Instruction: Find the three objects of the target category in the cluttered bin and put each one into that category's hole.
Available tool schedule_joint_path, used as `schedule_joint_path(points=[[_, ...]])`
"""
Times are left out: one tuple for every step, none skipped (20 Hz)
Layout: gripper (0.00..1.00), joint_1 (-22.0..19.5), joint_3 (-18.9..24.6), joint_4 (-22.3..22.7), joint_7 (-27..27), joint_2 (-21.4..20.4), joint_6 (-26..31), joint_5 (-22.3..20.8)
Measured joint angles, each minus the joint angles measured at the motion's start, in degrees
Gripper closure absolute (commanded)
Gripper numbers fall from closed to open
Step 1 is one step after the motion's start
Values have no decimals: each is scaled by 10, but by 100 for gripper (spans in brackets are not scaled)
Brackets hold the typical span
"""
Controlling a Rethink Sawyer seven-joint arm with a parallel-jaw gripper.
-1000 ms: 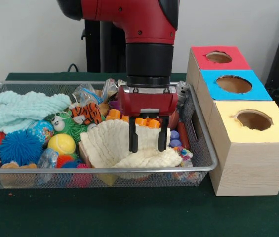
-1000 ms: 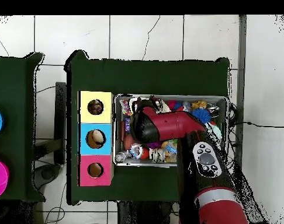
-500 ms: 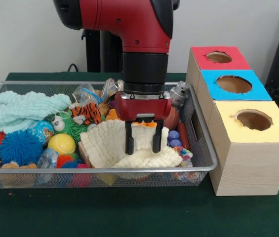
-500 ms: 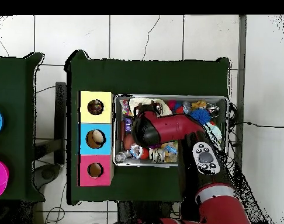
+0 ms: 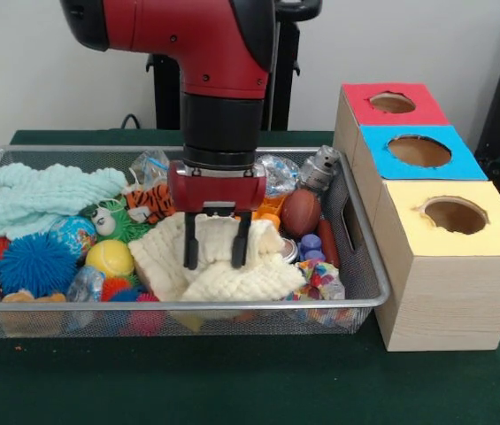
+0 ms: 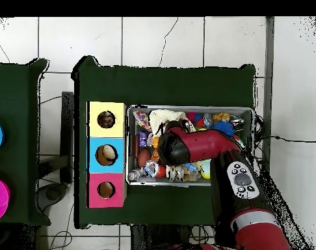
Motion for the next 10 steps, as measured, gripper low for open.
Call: schedule_joint_path(points=[[0,-2,1,0,0,0,2,-1],[0,-6,2,0,0,-1,6,-1],[0,-14,5,0,0,-5,14,-1],[0,-18,6,0,0,-7,20,-1],[0,-21,6,0,0,-10,25,-1],[0,-25,7,0,0,-14,32,-1],[0,-27,7,0,0,-17,36,-1],[0,-29,7,0,0,-20,42,-1],[0,-33,7,0,0,-25,53,-1],[0,-36,7,0,0,-29,60,-1]])
